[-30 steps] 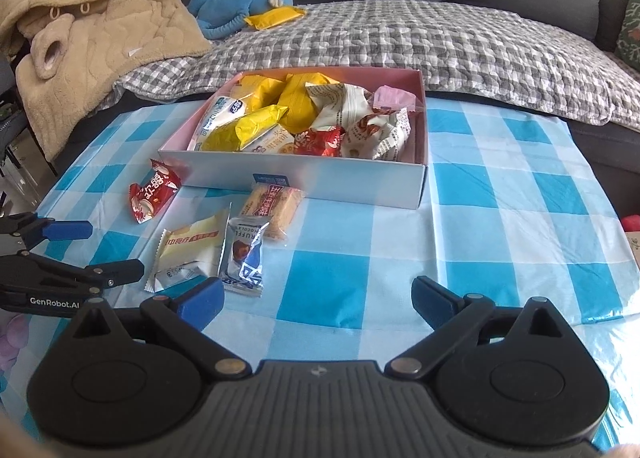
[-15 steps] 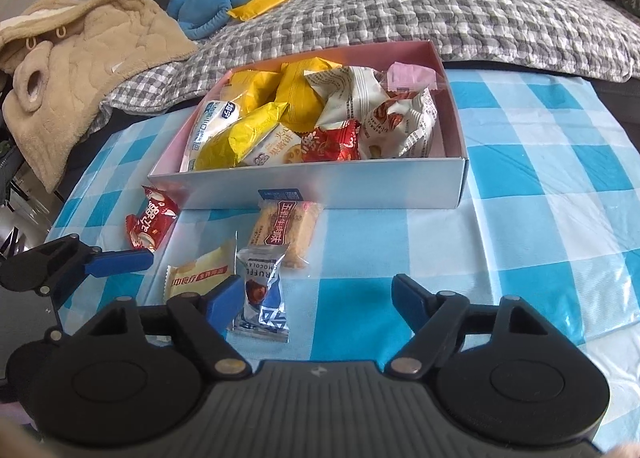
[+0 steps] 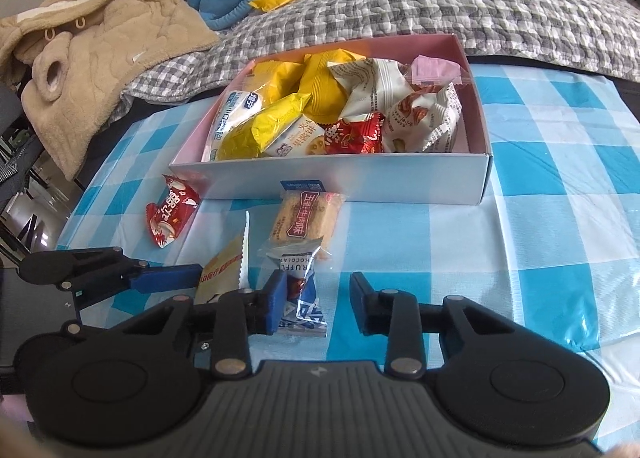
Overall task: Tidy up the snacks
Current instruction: 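Grasp the cream bread packet with the left tool while the right tool grasps the truffle chocolate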
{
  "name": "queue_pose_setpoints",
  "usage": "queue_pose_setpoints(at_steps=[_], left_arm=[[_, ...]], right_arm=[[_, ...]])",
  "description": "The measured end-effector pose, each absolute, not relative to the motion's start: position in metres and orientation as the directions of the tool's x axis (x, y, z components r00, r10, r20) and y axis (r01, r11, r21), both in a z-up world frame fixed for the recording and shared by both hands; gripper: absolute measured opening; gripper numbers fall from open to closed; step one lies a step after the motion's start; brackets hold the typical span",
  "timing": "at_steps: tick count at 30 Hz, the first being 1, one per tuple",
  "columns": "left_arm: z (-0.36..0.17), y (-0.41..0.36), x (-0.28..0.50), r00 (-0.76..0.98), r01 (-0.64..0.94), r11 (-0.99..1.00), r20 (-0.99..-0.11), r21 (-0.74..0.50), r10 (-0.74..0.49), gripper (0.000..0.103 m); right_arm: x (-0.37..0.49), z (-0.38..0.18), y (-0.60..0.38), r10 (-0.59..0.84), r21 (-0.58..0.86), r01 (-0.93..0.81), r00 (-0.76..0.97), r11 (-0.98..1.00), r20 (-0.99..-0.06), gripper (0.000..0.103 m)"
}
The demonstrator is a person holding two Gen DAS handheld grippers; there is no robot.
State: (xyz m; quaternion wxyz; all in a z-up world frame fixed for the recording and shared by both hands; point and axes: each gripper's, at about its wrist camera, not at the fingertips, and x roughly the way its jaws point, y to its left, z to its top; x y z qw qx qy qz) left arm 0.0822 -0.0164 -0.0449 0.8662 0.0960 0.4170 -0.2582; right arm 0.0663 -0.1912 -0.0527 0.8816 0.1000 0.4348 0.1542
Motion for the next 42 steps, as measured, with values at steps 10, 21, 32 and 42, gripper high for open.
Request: queue_pose_setpoints(at_steps=[10,21,32,42], left_arm=[[-0.040,-0.013,0.082,0.507,0.425,0.903,-0.808,-0.068,-0.300,0.039],[-0.039,-0.007,0.081,0.514,0.421,0.903,-0.798,-0.084,-0.314,0.056],[-0.049,-0.015,0.088,0.551,0.468,0.884,-0.778,-0.010,-0.301,0.083],[-0.048,-0.016,0.088,0.548,0.473,0.881,-0.774,-0.027,-0.317,0.074]], right_arm=[[0.064,-0.054,-0.214,0.332,0.310,-0.137,0.563,0.941,-0.757,0.030],[0.067,-0.050,-0.233,0.356,0.391,-0.065,0.568,0.918,-0.742,0.043],[0.070,-0.057,-0.202,0.334,0.301,-0.151,0.547,0.941,-0.768,0.049],[0.068,-0.057,-0.194,0.251,0.170,-0.191,0.575,0.967,-0.778,0.027]])
